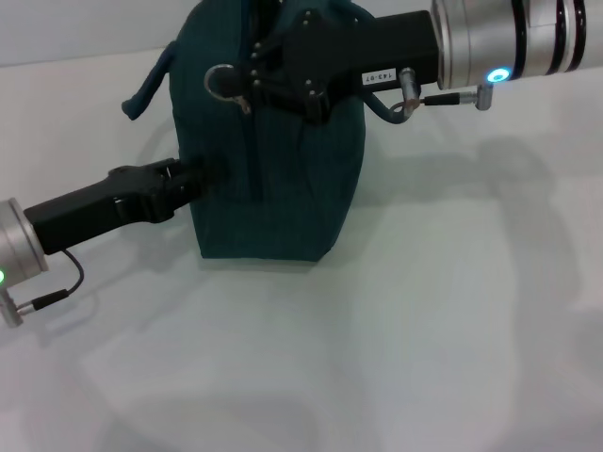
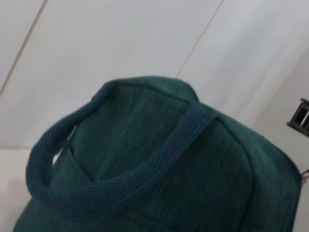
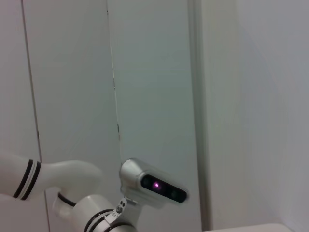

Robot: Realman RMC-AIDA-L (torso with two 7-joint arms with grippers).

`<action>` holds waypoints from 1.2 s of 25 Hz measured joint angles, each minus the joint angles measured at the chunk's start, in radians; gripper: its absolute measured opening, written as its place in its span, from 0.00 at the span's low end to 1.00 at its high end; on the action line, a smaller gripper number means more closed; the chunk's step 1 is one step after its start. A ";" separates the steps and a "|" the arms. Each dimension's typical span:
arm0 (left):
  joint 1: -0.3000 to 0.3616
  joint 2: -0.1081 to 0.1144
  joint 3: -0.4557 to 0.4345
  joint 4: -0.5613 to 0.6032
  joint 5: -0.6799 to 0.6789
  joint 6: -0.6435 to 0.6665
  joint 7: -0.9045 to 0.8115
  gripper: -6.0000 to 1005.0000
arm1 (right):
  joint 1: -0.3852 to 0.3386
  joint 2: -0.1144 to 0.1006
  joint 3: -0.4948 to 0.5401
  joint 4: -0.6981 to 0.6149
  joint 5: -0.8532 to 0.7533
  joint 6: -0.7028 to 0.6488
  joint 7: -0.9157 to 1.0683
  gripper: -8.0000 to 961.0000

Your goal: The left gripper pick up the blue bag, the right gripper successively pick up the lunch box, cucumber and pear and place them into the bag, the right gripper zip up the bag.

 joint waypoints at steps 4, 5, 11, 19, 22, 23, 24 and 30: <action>0.003 0.003 -0.002 -0.042 -0.039 0.001 0.069 0.45 | -0.003 -0.004 0.006 -0.003 0.005 0.003 0.000 0.08; 0.003 0.003 -0.002 -0.051 -0.041 0.001 0.081 0.42 | -0.004 -0.004 0.006 -0.005 0.005 0.007 0.000 0.08; 0.004 0.002 -0.005 -0.097 -0.046 -0.004 0.132 0.29 | -0.001 -0.003 0.007 -0.013 0.005 0.029 -0.003 0.08; 0.003 0.002 -0.001 -0.126 -0.047 -0.007 0.164 0.08 | 0.003 -0.005 0.008 -0.026 0.009 0.047 -0.004 0.08; 0.005 0.002 0.000 -0.136 -0.043 -0.006 0.177 0.04 | 0.003 -0.005 0.016 -0.030 0.009 0.050 -0.004 0.08; 0.005 0.002 0.000 -0.140 -0.043 -0.005 0.184 0.04 | 0.003 -0.004 0.019 -0.032 0.010 0.050 -0.004 0.08; 0.005 0.002 0.000 -0.145 -0.043 -0.005 0.188 0.03 | 0.003 -0.003 0.023 -0.035 0.010 0.050 -0.004 0.09; 0.006 0.003 0.007 -0.162 -0.042 -0.005 0.213 0.02 | 0.001 -0.002 0.032 -0.041 0.010 0.051 -0.004 0.09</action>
